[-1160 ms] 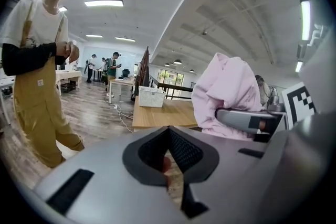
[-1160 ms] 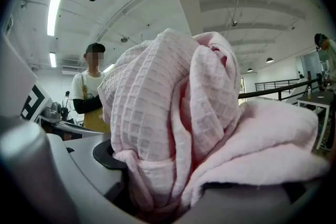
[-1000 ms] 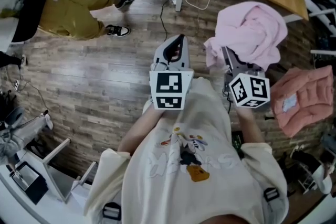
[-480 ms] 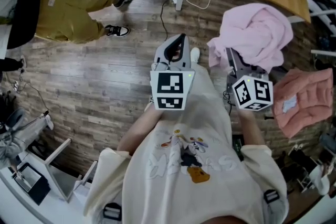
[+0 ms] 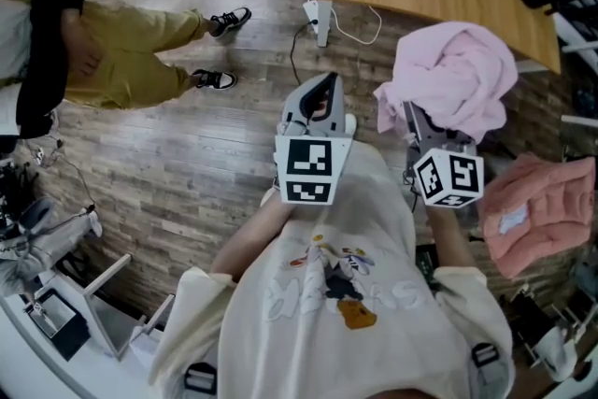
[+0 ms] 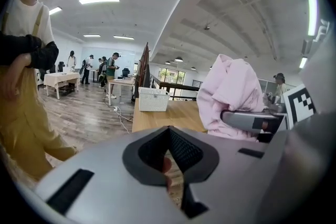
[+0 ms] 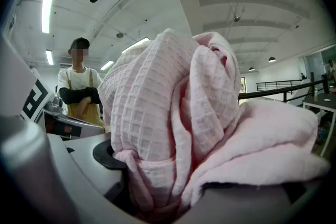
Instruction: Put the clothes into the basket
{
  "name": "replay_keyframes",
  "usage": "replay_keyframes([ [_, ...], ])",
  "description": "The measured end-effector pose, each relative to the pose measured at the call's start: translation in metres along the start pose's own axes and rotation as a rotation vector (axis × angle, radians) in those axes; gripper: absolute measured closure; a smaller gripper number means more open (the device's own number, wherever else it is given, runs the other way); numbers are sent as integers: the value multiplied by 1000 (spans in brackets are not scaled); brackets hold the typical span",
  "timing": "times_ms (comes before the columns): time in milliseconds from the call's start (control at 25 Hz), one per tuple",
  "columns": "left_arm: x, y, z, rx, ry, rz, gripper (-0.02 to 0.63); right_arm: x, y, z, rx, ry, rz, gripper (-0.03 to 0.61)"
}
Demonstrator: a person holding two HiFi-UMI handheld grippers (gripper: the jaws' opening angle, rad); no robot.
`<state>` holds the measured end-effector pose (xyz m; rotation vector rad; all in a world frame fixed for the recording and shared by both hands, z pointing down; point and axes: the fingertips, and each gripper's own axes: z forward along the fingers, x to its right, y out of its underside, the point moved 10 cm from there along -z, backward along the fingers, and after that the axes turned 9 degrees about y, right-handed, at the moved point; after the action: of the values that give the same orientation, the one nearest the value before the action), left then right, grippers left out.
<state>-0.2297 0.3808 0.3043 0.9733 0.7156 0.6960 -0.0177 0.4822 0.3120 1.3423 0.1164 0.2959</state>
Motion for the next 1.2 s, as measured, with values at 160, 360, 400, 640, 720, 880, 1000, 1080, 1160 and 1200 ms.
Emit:
replay_keyframes([
  [160, 11, -19, 31, 7, -31, 11, 614, 30, -11, 28, 11, -41, 7, 172],
  [360, 7, -32, 63, 23, -93, -1, 614, 55, -17, 71, 13, -95, 2, 172],
  [400, 6, -33, 67, 23, -107, -8, 614, 57, -18, 79, 10, -110, 1, 172],
  [640, 0, -40, 84, 12, -162, -30, 614, 65, -28, 109, 12, -165, 8, 172],
  [720, 0, -45, 90, 9, -165, -32, 614, 68, -33, 115, 14, -175, 12, 172],
  [880, -9, -50, 110, 3, -165, -34, 614, 73, -32, 136, 9, -171, 25, 172],
  [1000, -20, -53, 123, -1, -155, -35, 614, 70, -32, 148, 8, -173, 24, 172],
  [1080, -29, -56, 135, -6, -145, -38, 614, 69, -34, 159, 3, -179, 29, 170],
  [1160, -37, -62, 153, -12, -125, -40, 614, 70, -38, 171, 6, -180, 27, 170],
  [1200, -41, -65, 162, -17, -114, -41, 614, 70, -41, 179, 10, -176, 15, 170],
])
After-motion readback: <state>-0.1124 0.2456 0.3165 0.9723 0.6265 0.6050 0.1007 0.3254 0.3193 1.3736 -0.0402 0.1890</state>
